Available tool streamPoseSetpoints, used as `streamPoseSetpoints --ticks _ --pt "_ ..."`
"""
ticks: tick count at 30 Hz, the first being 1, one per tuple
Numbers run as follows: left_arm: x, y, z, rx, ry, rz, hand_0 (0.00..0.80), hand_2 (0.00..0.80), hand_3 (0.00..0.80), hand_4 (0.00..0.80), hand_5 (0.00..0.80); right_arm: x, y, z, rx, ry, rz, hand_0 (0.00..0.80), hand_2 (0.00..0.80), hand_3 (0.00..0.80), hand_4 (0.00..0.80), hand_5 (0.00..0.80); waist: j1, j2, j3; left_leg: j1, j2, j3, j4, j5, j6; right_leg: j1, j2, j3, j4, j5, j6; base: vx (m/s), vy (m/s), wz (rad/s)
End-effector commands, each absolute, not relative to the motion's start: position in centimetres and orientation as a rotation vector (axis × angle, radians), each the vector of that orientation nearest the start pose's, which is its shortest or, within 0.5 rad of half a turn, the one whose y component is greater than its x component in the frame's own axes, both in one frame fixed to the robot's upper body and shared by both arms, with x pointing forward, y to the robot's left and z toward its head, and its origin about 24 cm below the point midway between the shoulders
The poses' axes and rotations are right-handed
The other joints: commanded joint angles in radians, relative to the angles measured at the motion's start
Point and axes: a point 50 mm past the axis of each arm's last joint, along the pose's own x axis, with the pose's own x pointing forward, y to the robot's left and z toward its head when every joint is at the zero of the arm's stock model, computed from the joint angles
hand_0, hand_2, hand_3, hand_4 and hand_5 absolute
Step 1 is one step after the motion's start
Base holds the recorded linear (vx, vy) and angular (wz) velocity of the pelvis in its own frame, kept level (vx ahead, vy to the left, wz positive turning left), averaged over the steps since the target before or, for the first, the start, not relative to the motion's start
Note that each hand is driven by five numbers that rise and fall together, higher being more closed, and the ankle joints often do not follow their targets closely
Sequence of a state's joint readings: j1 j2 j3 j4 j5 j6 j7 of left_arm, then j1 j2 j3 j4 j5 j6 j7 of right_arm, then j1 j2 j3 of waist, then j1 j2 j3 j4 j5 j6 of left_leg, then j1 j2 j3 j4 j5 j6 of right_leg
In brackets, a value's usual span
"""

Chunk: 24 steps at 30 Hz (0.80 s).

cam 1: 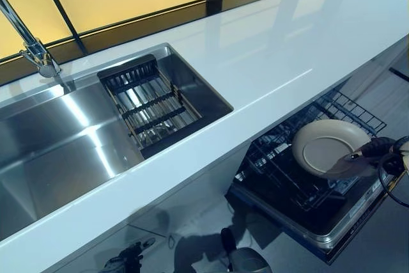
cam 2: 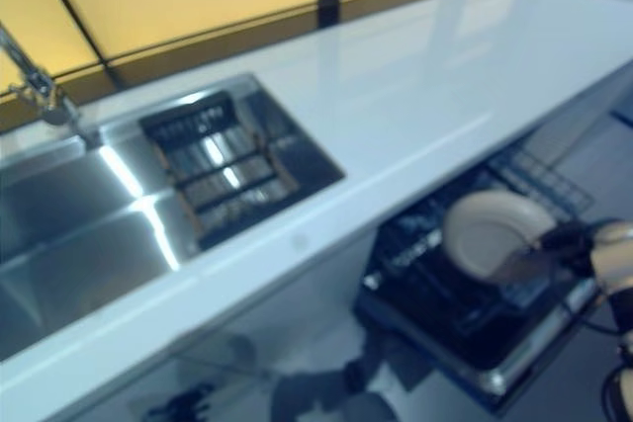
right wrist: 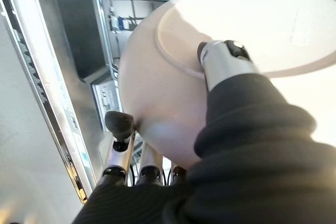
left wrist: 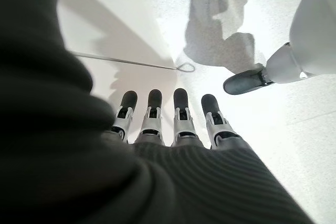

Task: Take plates into dishwasher

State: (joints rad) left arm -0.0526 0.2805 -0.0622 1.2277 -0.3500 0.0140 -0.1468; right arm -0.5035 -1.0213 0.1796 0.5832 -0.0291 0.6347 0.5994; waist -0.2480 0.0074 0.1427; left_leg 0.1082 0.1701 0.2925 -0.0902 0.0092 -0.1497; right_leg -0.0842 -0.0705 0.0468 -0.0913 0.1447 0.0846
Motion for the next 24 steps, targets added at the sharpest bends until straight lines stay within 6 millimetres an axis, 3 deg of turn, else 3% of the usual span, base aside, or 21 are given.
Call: streamPoseSetpoints --ticks 1,24 --pt "12.8 26.2 -14.3 -0.074 1.089 0.179 0.0 0.0 0.0 0.0 0.0 29.7 -38.0 12.2 -0.676 0.903 -0.096 0.8 0.8 0.8 0.8 0.8 0.044 -0.075 -0.01 0.048 0.025 -0.055 0.003 -0.025 0.013 0.009 -0.083 0.019 0.004 -0.007 0.083 -0.032 0.006 0.03" --pt "14.2 25.1 -14.1 -0.061 1.071 0.111 0.0 0.0 0.0 0.0 0.0 29.4 -36.6 5.8 -0.651 1.067 -0.14 0.8 0.8 0.8 0.8 0.8 0.1 -0.045 0.007 0.028 0.016 -0.116 0.003 -0.024 0.02 0.016 -0.096 0.007 0.004 -0.018 0.081 -0.01 0.005 0.04"
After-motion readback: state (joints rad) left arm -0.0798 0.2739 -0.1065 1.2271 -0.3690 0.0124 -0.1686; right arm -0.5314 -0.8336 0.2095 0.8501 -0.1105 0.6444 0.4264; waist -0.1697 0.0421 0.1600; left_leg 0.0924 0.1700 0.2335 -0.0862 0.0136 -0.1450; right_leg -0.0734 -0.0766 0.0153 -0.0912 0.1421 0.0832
